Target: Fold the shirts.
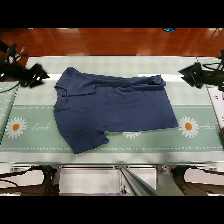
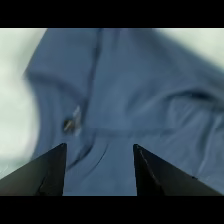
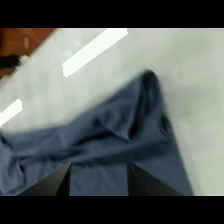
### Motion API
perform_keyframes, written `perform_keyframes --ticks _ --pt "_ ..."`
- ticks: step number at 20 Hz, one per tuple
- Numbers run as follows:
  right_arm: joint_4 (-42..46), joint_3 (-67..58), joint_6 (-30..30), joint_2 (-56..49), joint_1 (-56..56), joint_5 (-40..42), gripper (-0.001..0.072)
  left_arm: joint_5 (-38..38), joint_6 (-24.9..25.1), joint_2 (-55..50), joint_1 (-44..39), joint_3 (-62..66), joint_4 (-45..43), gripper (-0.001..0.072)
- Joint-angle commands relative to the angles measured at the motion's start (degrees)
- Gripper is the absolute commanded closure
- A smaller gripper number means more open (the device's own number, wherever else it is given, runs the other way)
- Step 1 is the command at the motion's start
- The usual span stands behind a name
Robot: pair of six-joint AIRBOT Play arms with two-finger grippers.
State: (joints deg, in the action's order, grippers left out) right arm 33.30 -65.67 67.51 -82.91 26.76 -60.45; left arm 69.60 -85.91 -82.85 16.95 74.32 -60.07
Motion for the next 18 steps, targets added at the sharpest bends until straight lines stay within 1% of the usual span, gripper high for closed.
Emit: perform_keyframes --ticks 1,2,4,6,8,10,14,16,18 --pt "10.3 9.3 1.8 9.7 7.2 -3.1 0.0306 8.7 3.9 6.9 7.1 -12.5 -0.7 0.0201" --pt "10.1 14.5 1.2 13.5 9.7 -0.9 0.0306 7.1 5.4 10.3 8.6 -18.7 -0.7 0.0201" --pt "10.2 24.4 0.7 20.8 15.0 1.7 0.0305 4.3 5.7 16.2 11.8 -30.3 0.5 0.0201" --pt "10.1 31.9 0.3 26.5 18.7 1.6 0.0306 2.7 9.8 20.3 14.4 -39.5 6.0 0.0201" --pt "8.2 36.4 0.3 30.4 19.1 2.8 0.0306 0.8 10.9 22.1 15.3 -46.0 9.9 0.0201" --pt "6.2 37.3 0.3 31.9 19.1 1.6 0.0306 0.0 10.7 21.5 15.1 -49.5 11.0 0.0201" --pt "6.1 37.4 0.3 32.0 19.1 0.4 0.0306 -2.7 10.0 20.0 13.1 -52.0 11.3 0.0202" --pt "6.1 37.4 0.3 32.0 19.1 0.0 0.0306 -3.9 10.0 19.2 10.0 -52.2 13.0 0.0202" --pt "6.2 37.4 0.3 32.0 19.1 0.0 0.0306 -8.0 9.9 18.2 5.2 -52.2 15.2 0.0216"
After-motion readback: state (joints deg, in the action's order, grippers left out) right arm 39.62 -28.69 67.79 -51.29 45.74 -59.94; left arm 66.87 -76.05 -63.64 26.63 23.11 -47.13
